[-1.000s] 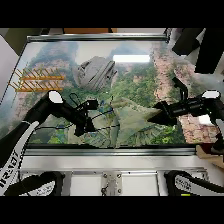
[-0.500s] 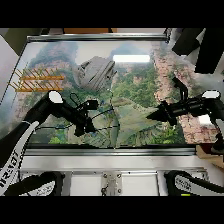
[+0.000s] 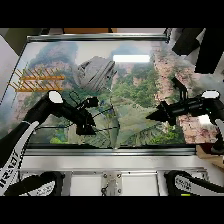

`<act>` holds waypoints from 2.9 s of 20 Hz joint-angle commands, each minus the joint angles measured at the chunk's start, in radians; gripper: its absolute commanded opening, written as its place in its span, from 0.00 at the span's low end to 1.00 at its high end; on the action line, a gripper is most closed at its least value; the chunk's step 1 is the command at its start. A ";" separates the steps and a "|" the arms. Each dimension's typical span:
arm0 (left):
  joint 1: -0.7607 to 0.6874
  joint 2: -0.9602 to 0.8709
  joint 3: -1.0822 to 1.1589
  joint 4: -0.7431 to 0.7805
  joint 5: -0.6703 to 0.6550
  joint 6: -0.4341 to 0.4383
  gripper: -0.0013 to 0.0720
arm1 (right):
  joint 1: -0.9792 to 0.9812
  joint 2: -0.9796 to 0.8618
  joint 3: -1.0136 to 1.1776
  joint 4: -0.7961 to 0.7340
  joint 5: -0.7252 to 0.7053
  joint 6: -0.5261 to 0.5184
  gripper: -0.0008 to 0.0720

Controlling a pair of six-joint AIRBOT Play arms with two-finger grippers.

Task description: Fold the clothes and pants, and hang the long-sleeved shirts on hangers.

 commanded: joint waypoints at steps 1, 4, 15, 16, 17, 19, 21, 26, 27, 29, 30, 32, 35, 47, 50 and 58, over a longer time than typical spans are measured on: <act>0.010 0.004 0.000 0.004 0.019 -0.118 0.63 | 0.000 0.000 0.000 0.002 0.002 -0.005 0.02; 0.066 0.050 0.000 -0.003 0.034 -0.195 0.63 | 0.000 0.000 0.000 0.001 0.002 -0.005 0.01; 0.354 0.369 0.000 -0.001 0.166 -0.571 0.63 | -0.001 0.090 0.039 0.008 -0.063 0.015 0.01; 0.375 0.410 0.000 0.006 0.172 -0.633 0.63 | -0.003 0.113 0.045 0.023 -0.090 0.034 0.01; 0.381 0.444 0.000 0.013 0.170 -0.679 0.63 | -0.006 0.139 0.045 0.053 -0.117 0.040 0.01; 0.351 0.503 -0.007 0.069 0.173 -0.812 0.62 | -0.011 0.179 0.045 0.118 -0.151 0.040 0.01; 0.264 0.554 -0.057 0.135 0.190 -0.966 0.60 | -0.015 0.209 0.045 0.141 -0.181 0.040 0.01; -0.055 0.579 -0.268 0.162 0.426 -1.392 0.60 | -0.015 0.234 0.045 0.146 -0.201 0.040 0.01; -0.118 0.549 -0.290 0.162 0.496 -1.453 0.59 | -0.015 0.235 0.045 0.152 -0.201 0.039 0.01; -0.211 0.467 -0.299 0.162 0.604 -1.563 0.59 | -0.015 0.235 0.045 0.169 -0.201 0.039 0.01; -0.240 0.425 -0.291 0.162 0.639 -1.611 0.59 | -0.015 0.236 0.045 0.174 -0.201 0.039 0.01; -0.274 0.341 -0.267 0.162 0.663 -1.726 0.59 | -0.015 0.236 0.045 0.178 -0.201 0.038 0.01; -0.294 0.263 -0.262 0.160 0.730 -1.832 0.59 | -0.015 0.236 0.045 0.178 -0.198 0.036 0.01; -0.400 0.151 -0.262 0.100 0.809 -1.947 0.59 | -0.015 0.235 0.045 0.177 -0.201 0.036 0.01; -0.417 0.130 -0.262 0.098 0.808 -1.954 0.24 | -0.015 0.235 0.045 0.177 -0.201 0.036 0.01; -0.185 0.336 -0.263 0.250 0.637 -1.926 0.04 | -0.050 0.298 0.045 0.180 -0.200 0.157 0.01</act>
